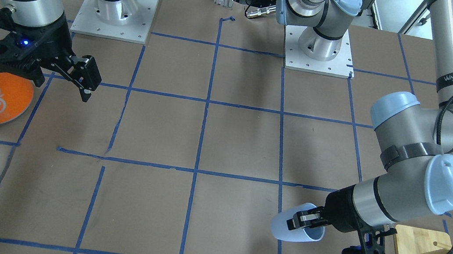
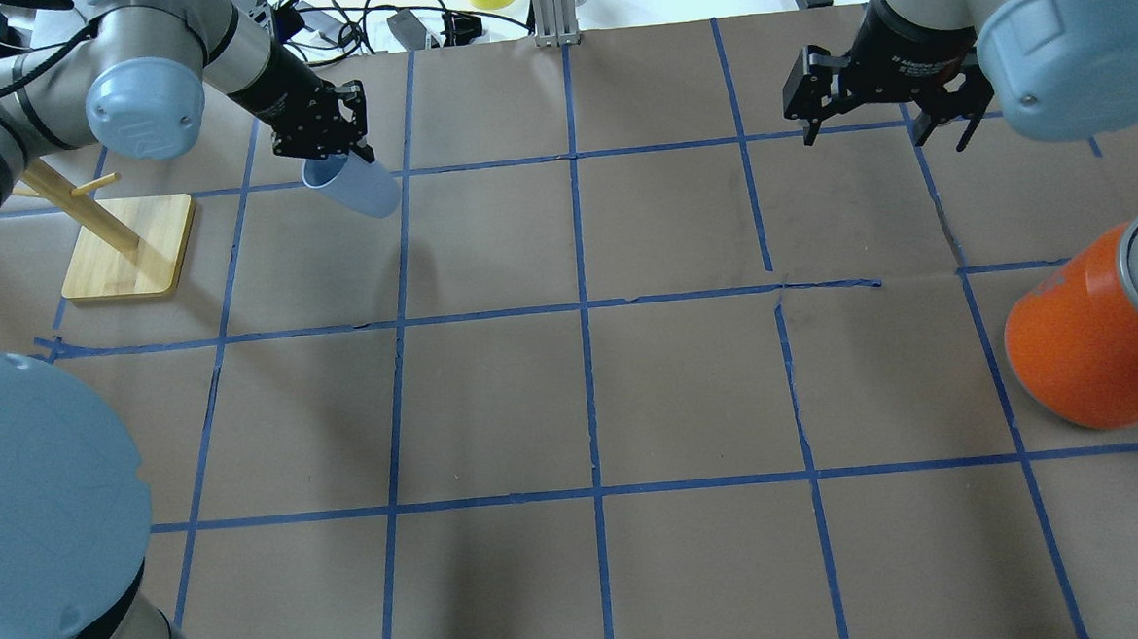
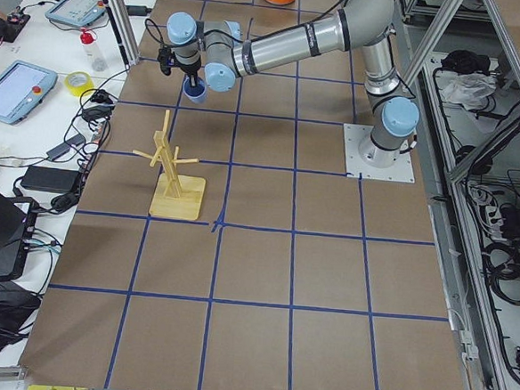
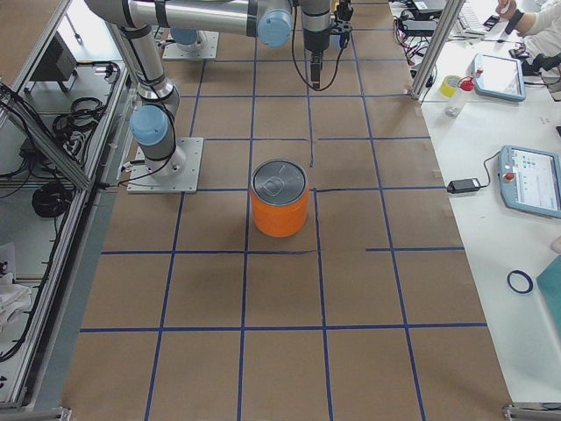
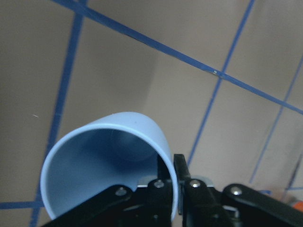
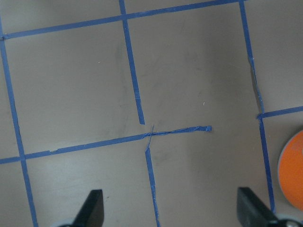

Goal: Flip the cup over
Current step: 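Lift the cup with the left gripper, turning it upright toward the wooden stand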

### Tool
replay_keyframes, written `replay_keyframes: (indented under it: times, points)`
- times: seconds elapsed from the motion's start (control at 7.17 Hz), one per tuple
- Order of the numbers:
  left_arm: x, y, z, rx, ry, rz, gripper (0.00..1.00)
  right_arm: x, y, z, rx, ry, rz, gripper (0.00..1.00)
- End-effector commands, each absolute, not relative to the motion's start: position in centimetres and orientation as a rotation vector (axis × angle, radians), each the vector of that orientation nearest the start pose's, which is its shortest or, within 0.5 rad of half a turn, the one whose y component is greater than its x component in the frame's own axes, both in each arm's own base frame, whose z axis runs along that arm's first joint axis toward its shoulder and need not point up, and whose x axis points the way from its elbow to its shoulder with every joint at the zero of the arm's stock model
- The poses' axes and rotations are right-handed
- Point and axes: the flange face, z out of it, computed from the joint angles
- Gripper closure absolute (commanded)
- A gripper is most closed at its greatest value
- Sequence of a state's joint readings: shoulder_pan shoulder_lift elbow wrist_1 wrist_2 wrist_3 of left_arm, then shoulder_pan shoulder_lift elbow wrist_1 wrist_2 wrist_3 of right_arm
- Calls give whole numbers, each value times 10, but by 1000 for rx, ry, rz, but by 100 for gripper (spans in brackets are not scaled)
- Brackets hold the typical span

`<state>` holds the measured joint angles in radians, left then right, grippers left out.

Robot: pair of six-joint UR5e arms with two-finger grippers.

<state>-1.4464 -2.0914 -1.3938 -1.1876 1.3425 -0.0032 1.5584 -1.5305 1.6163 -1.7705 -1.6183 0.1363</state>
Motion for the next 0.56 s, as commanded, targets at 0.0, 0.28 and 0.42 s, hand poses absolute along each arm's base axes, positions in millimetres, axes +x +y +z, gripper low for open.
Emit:
replay_keyframes:
  times: [0.0,0.28,0.42]
  points:
    - [-58,-701,293,210,3102,-74,100,138,-506,469,193,3170,-127,0]
    - [-58,-699,275,220,3090,-17,100,145,-505,467,179,3118,-106,0]
    - [-56,-695,270,220,3057,6,100,147,-507,465,178,3092,-100,0]
